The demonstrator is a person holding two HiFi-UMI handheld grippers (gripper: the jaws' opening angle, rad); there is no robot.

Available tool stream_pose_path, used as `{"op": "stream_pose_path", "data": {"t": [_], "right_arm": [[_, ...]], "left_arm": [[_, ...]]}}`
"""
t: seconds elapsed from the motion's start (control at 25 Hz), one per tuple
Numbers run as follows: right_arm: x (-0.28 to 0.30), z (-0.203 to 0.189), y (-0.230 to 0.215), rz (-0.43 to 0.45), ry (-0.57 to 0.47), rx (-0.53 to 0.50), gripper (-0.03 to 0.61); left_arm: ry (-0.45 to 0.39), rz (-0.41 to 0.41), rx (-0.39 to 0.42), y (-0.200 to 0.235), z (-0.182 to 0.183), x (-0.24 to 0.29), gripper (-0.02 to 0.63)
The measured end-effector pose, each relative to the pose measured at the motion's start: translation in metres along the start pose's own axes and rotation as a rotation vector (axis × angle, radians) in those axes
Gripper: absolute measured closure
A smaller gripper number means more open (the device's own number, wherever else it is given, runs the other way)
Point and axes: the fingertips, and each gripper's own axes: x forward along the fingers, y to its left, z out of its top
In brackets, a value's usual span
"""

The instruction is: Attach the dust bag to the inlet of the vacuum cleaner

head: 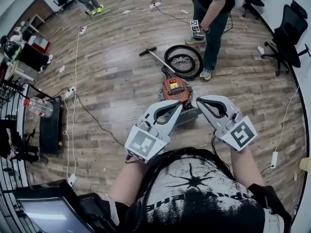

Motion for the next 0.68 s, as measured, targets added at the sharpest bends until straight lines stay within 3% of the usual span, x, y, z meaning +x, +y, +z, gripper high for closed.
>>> {"op": "stream_pose_path", "data": {"t": [0.2,0.68], "right_arm": [[0.0004,-0.0002,0.0018,0.002,0.006,0.0,0.572],[0.0027,-0.0003,0.0053,0.006,0.011,-0.015,0.572]], "left_arm": [[0.021,0.006,-0.029,-0.0025,-0.0019,-0.0035,0.609],[-0.002,0.006,0.017,-0.0024,0.0014,-0.0056,0.608]]}}
